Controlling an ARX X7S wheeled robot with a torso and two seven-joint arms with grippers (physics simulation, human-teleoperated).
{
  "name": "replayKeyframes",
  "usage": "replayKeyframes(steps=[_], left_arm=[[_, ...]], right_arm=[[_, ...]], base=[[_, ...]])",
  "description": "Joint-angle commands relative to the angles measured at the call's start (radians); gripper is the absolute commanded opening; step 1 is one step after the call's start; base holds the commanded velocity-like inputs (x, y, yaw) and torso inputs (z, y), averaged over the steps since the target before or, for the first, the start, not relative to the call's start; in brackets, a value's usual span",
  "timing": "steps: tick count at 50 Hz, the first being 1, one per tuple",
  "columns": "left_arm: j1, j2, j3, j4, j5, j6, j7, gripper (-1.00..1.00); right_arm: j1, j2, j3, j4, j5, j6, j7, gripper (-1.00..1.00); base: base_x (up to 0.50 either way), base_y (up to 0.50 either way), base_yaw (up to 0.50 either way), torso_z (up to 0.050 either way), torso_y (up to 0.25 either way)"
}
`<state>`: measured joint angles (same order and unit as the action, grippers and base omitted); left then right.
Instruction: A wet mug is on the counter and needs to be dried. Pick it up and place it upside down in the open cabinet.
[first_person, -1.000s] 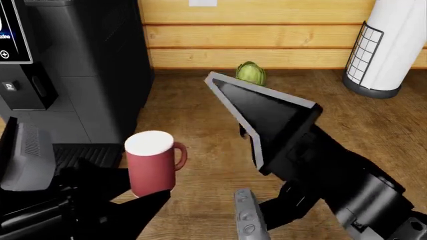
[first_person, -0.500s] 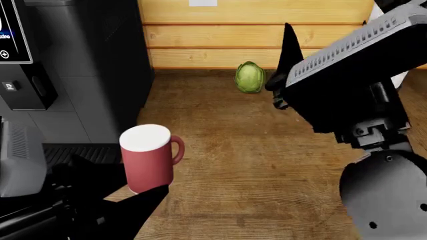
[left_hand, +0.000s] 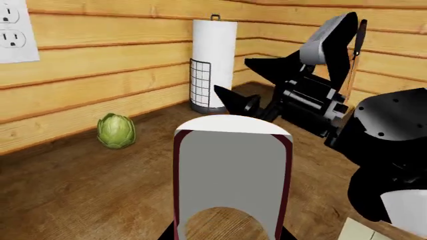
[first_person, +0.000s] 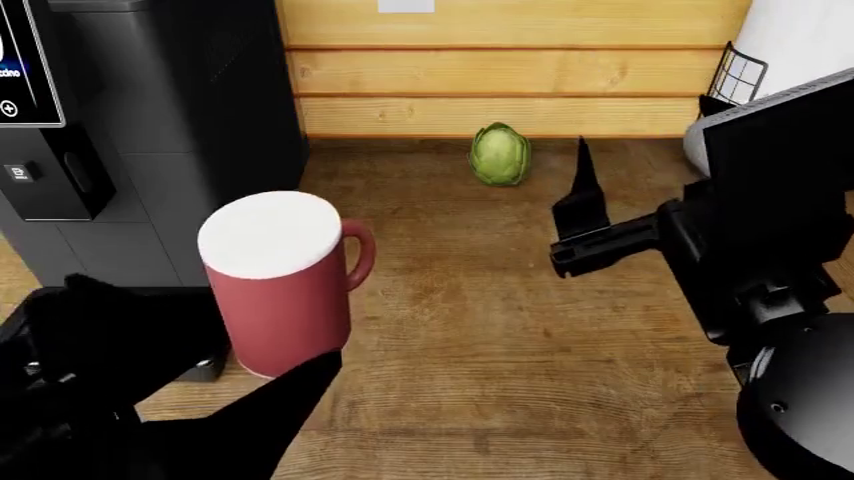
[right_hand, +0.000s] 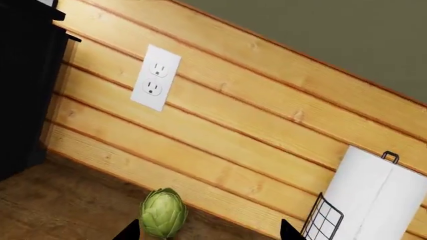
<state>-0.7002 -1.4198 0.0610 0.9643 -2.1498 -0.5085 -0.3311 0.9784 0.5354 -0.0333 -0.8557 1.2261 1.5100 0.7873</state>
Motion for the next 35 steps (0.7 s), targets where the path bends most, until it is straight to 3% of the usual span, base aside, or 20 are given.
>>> replayKeyframes(steps=[1,5,12,20,35], left_arm=[[-0.424,0.039,0.109,0.007,-0.261,-0.057,-0.199,-1.0],[-0.732,0.173,0.246,-0.077,-0.408,-0.136,-0.363,-1.0],[-1.03,0.33,0.38,-0.217,-0.499,-0.19,-0.531,-1.0],[-1.226,0.437,0.469,-0.359,-0.524,-0.245,-0.627,-1.0],[-1.428,0.607,0.594,-0.635,-0.487,-0.363,-0.679,-1.0]], right_arm=[[-0.009,0.015,0.054,0.021,0.167,0.002,0.101,1.0],[-0.007,0.034,0.052,0.021,0.183,-0.005,0.116,1.0],[-0.015,0.051,0.038,0.026,0.181,-0.025,0.115,1.0],[-0.049,0.066,0.016,0.037,0.137,-0.059,0.074,1.0],[-0.042,0.09,0.0,0.054,0.151,-0.078,0.086,1.0]], base=[[0.0,0.0,0.0,0.0,0.0],[0.0,0.0,0.0,0.0,0.0],[0.0,0.0,0.0,0.0,0.0],[0.0,0.0,0.0,0.002,0.0],[0.0,0.0,0.0,0.0,0.0]])
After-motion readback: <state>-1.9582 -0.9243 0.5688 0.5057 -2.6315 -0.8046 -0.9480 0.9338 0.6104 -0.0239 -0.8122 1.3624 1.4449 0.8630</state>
